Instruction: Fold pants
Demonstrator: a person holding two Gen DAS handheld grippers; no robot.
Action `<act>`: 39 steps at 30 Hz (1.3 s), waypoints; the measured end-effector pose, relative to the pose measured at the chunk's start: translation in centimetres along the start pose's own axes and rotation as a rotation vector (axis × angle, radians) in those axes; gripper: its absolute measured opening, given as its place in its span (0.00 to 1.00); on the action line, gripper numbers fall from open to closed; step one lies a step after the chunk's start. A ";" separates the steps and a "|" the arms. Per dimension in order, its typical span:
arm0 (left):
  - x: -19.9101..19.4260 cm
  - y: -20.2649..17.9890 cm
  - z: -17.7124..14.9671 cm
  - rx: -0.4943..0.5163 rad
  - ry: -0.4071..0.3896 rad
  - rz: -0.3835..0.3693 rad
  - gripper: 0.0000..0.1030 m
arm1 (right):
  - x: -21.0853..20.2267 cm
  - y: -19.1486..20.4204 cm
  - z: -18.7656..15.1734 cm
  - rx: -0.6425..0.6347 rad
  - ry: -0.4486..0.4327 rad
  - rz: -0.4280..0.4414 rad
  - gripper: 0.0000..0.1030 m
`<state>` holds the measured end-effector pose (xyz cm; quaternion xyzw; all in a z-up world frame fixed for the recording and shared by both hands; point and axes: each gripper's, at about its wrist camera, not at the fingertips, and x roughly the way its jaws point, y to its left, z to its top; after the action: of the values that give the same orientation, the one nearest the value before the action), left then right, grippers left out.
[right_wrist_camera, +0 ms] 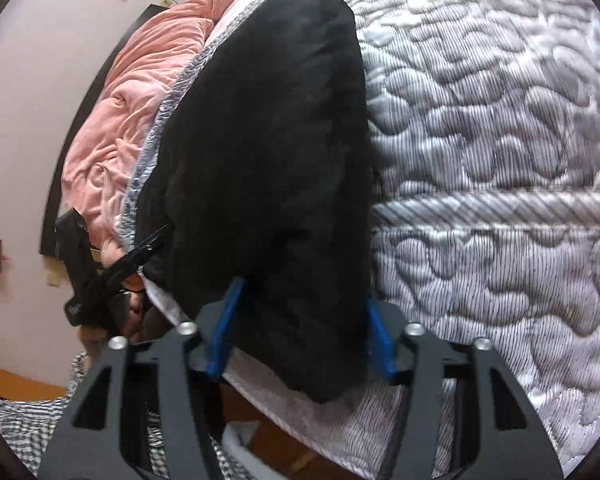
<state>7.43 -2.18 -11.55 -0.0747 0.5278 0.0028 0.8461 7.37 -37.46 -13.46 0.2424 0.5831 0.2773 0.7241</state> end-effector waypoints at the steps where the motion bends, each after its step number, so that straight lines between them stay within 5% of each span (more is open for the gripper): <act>1: 0.0 0.2 -0.2 -0.010 0.007 -0.011 0.94 | -0.6 0.4 0.0 -0.016 -0.012 0.004 0.27; 4: -0.3 -0.1 -0.2 0.009 -0.001 -0.008 0.94 | -3.0 2.7 0.0 -0.046 -0.070 0.039 0.17; 9: 0.7 -0.8 -0.8 0.037 -0.008 0.018 0.97 | -1.0 3.9 -0.4 -0.041 -0.012 -0.156 0.19; 13: 0.1 -0.6 -0.9 0.045 -0.016 0.011 0.96 | 0.0 3.0 -0.2 0.040 0.007 -0.155 0.33; 16: -1.6 0.2 -0.8 0.051 -0.061 0.028 0.95 | -2.0 5.2 -0.1 -0.017 -0.053 -0.334 0.50; 18: -3.0 1.1 -0.7 0.062 -0.087 0.039 0.95 | -4.1 7.9 -0.1 -0.078 -0.121 -0.455 0.51; 20: -4.5 2.7 -0.6 0.044 -0.108 0.047 0.95 | -4.9 10.1 -0.1 -0.129 -0.156 -0.478 0.53; 26: -6.9 11.5 -1.6 -0.150 -0.088 0.058 0.95 | 1.1 17.5 0.3 -0.311 -0.061 -0.327 0.52; 32: -8.2 22.3 -2.2 -0.402 -0.104 0.112 0.93 | 9.4 20.6 1.0 -0.407 0.067 -0.316 0.43; 39: -6.4 33.0 -2.3 -0.726 -0.111 -0.087 0.87 | 11.1 19.4 0.2 -0.415 0.089 -0.363 0.44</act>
<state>-0.22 30.65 -10.85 -0.3921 0.4420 0.1581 0.7911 7.10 -15.73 -8.26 -0.0317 0.5789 0.2668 0.7698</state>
